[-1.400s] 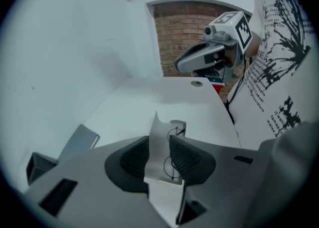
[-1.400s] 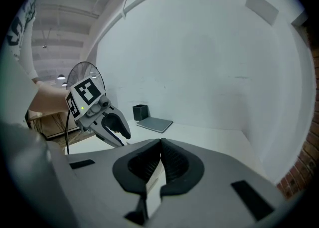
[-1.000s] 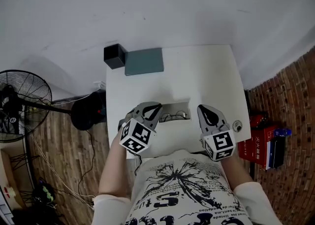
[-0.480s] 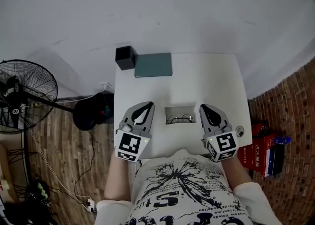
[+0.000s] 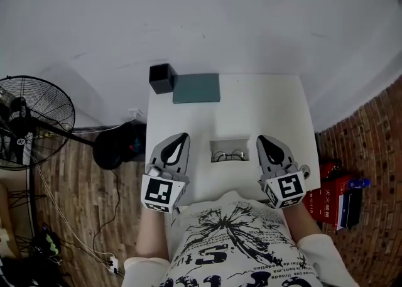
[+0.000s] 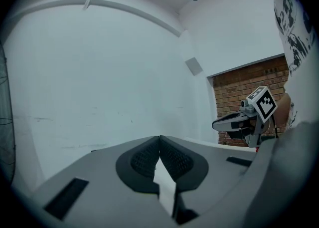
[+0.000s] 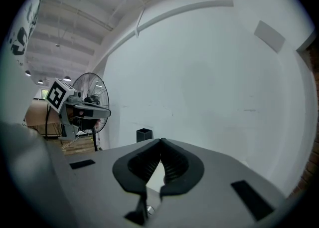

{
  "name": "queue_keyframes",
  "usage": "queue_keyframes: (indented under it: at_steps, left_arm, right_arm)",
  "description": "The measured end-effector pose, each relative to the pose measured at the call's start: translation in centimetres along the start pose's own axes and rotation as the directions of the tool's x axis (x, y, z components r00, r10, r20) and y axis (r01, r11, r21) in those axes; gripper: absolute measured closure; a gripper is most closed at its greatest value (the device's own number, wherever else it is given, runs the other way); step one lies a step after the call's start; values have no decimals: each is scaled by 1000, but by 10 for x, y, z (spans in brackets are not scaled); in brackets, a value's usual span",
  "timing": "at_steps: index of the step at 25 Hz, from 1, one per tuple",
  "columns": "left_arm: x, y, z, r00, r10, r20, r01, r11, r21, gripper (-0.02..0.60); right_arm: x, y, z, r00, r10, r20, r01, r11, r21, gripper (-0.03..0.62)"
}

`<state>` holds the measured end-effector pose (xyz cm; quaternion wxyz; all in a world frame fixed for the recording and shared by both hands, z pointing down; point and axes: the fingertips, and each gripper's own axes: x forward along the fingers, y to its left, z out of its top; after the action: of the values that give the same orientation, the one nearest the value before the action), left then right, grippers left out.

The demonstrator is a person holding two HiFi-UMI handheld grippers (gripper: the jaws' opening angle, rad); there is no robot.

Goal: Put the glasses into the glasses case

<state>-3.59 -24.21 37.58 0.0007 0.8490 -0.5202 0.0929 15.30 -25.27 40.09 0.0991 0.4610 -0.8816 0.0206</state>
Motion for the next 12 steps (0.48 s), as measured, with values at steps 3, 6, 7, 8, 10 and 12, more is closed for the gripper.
queue_keyframes:
  at_steps: [3,6,7,8,10,12]
  left_arm:
    - [2,-1,1,1000,6,1,-6,1000,1,568]
    - [4,-3,-2,1000,0,-6,0,1000,2,568]
    - [4,-4,-3,1000,-2,-8,2,1000,1,568]
    - [5,-4,-3,1000,-2,-11,2,1000,2,568]
    - [6,-5,-3,1000,0,-14,0,1000,7,568]
    - [7,-6,-4,1000,0,-18,0,1000,7,568]
  right_arm:
    - [-2,-1,-1,1000,-3,-1,3,1000,0,580]
    - [-4,-2,-2,1000,-2,-2,2,1000,-3,580]
    - [-4,-3,-2,1000,-2,-3,2,1000,-2,580]
    - [-5,-3,-2,1000,0,-3,0,1000,0,580]
    - [-5,-2,-3,1000,8,-2,-8,1000,2,581]
    - [-5,-1,-3,1000,16,-1,-16,1000,0,582]
